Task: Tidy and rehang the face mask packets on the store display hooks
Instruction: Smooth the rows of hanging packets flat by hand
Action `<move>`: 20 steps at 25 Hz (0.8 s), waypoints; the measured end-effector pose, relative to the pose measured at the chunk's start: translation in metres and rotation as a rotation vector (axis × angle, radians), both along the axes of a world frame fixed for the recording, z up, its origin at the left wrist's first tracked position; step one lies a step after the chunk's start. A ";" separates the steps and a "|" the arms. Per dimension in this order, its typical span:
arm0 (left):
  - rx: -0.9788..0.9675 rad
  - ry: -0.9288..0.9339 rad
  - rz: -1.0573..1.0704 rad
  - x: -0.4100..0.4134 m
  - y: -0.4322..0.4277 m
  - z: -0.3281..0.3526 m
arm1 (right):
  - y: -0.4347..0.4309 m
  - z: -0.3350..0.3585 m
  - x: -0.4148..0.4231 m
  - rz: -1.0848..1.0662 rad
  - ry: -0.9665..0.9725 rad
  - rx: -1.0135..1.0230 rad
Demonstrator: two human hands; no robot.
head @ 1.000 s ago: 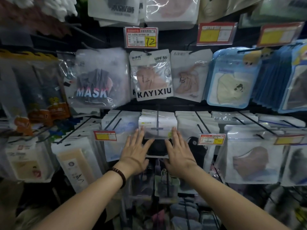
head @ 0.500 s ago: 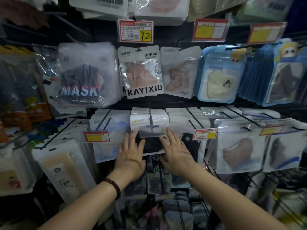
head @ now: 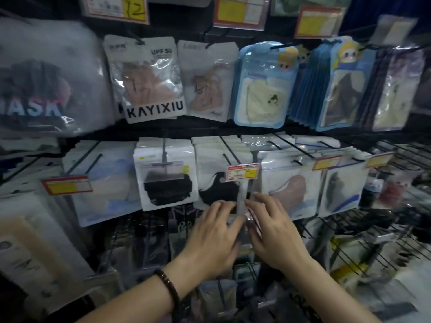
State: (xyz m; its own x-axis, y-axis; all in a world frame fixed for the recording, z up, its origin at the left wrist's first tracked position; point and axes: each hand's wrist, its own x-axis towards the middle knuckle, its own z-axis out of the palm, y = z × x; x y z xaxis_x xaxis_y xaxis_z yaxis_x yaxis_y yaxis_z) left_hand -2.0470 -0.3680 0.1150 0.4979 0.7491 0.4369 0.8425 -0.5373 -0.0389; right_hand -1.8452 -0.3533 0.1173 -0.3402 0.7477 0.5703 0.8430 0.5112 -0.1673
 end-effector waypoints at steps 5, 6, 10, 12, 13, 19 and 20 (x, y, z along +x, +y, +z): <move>0.049 0.072 0.069 0.064 0.025 -0.001 | 0.016 -0.013 0.084 -0.092 -0.013 -0.014; 0.042 0.091 0.106 0.077 0.030 -0.004 | 0.020 -0.015 0.101 -0.098 -0.019 -0.008; 0.032 0.144 0.234 0.127 0.047 -0.014 | 0.044 -0.023 0.165 -0.096 -0.059 0.008; 0.032 0.156 0.292 0.148 0.052 -0.018 | 0.055 -0.026 0.188 -0.087 -0.102 -0.030; 0.028 0.163 0.329 0.159 0.054 -0.018 | 0.062 -0.026 0.199 -0.072 -0.124 -0.052; -0.021 0.108 0.517 0.205 0.066 -0.012 | 0.092 -0.014 0.223 0.066 -0.212 -0.097; -0.021 0.106 0.532 0.206 0.068 -0.011 | 0.096 -0.013 0.222 0.109 -0.223 -0.099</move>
State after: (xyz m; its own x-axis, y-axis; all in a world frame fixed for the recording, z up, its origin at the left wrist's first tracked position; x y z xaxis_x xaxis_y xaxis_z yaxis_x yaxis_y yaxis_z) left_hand -1.8405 -0.2997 0.1036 0.0881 0.9180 0.3866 0.9904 -0.0392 -0.1325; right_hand -1.6229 -0.2569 0.1047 -0.5305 0.7485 0.3979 0.8058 0.5910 -0.0375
